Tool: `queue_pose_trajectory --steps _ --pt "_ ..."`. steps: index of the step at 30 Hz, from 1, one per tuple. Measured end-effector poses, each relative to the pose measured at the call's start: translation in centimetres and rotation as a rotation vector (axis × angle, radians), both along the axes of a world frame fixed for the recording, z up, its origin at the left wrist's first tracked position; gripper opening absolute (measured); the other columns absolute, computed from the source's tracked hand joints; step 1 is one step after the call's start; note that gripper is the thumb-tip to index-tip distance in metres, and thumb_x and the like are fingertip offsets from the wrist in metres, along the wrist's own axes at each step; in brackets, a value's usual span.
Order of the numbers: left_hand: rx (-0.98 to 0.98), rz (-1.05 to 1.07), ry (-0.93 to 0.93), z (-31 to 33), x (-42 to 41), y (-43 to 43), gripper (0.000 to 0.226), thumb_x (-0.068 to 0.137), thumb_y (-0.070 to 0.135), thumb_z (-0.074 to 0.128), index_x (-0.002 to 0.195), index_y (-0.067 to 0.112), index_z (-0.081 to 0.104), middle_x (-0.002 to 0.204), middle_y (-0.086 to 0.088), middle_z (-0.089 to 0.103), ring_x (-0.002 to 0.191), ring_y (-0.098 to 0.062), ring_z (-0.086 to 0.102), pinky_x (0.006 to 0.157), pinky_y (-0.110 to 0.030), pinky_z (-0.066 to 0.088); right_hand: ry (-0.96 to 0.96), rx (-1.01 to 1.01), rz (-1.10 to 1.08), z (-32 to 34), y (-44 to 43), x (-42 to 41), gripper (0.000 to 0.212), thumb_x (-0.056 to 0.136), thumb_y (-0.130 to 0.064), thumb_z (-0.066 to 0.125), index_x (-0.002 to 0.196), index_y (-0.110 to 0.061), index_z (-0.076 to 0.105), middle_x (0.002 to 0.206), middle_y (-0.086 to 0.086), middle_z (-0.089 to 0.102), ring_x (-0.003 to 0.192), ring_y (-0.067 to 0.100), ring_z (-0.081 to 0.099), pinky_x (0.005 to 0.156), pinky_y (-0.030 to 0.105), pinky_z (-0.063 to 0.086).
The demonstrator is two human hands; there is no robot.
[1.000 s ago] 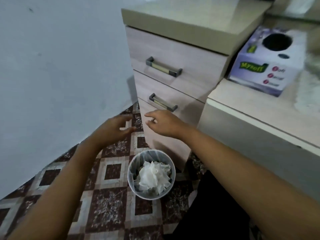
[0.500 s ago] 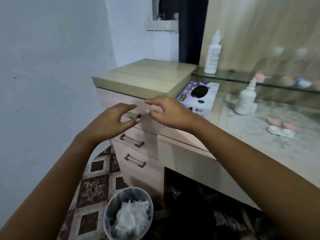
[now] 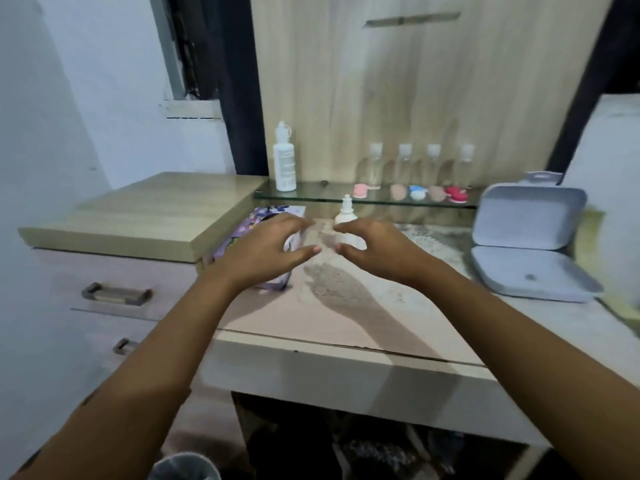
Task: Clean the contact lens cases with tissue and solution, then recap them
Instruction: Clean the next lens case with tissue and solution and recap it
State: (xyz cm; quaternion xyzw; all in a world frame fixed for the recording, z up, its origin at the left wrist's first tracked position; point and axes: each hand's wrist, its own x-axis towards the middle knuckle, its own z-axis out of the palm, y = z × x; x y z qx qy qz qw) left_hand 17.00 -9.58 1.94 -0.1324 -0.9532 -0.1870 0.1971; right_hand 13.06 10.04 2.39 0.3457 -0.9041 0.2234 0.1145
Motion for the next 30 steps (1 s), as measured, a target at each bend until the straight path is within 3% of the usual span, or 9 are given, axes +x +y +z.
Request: queue_pose_trajectory --steps 5,15,22,27,30 --pt "0.005 -0.12 -0.043 -1.7 -3.6 5.2 0.051 0.088 0.045 0.057 0.133 0.023 0.049 0.135 0.005 0.05 0.125 -0.011 0.043 0.102 -0.025 0.034 -0.066 -0.026 -0.155 -1.8 5.5 -1.3 0.042 0.093 -0.033 0.051 0.132 -0.019 0.049 0.137 -0.001 0.051 0.128 0.014 0.043 0.103 0.024 0.03" --pt "-0.043 -0.143 -0.139 -6.6 -8.6 9.6 0.054 0.087 0.048 0.057 0.133 0.021 0.049 0.131 0.002 0.051 0.119 -0.012 0.047 0.093 -0.025 0.037 -0.128 -0.013 -0.34 -6.0 10.3 -3.4 0.039 0.091 -0.029 0.053 0.129 -0.019 0.053 0.13 0.005 0.055 0.12 0.019 0.049 0.095 0.024 0.034" --pt "-0.052 -0.177 -0.111 -8.6 -10.0 10.0 0.045 0.085 0.052 0.053 0.118 0.023 0.061 0.107 0.003 0.059 0.103 -0.015 0.054 0.086 -0.03 0.042 -0.103 -0.161 -0.39 -8.4 9.7 -4.4 0.037 0.086 -0.029 0.059 0.12 -0.014 0.061 0.111 0.009 0.061 0.1 0.02 0.056 0.071 0.013 0.027" --pt "-0.015 -0.154 -0.054 -9.4 -10.6 10.1 0.03 0.088 0.04 0.057 0.112 0.022 0.061 0.106 0.005 0.06 0.101 -0.018 0.053 0.088 -0.039 0.043 -0.051 -0.248 -0.381 -9.5 9.0 -5.2 0.027 0.081 -0.024 0.065 0.105 -0.013 0.069 0.094 0.007 0.064 0.091 0.021 0.056 0.071 0.018 0.03" --pt "-0.01 -0.166 -0.042 -9.5 -10.6 10.1 0.03 0.088 0.04 0.057 0.113 0.023 0.06 0.106 0.006 0.06 0.1 -0.017 0.052 0.087 -0.038 0.042 -0.037 -0.243 -0.374 -10.0 9.1 -5.5 0.021 0.082 -0.022 0.063 0.099 -0.013 0.07 0.094 0.007 0.064 0.091 0.023 0.054 0.075 0.026 0.039"
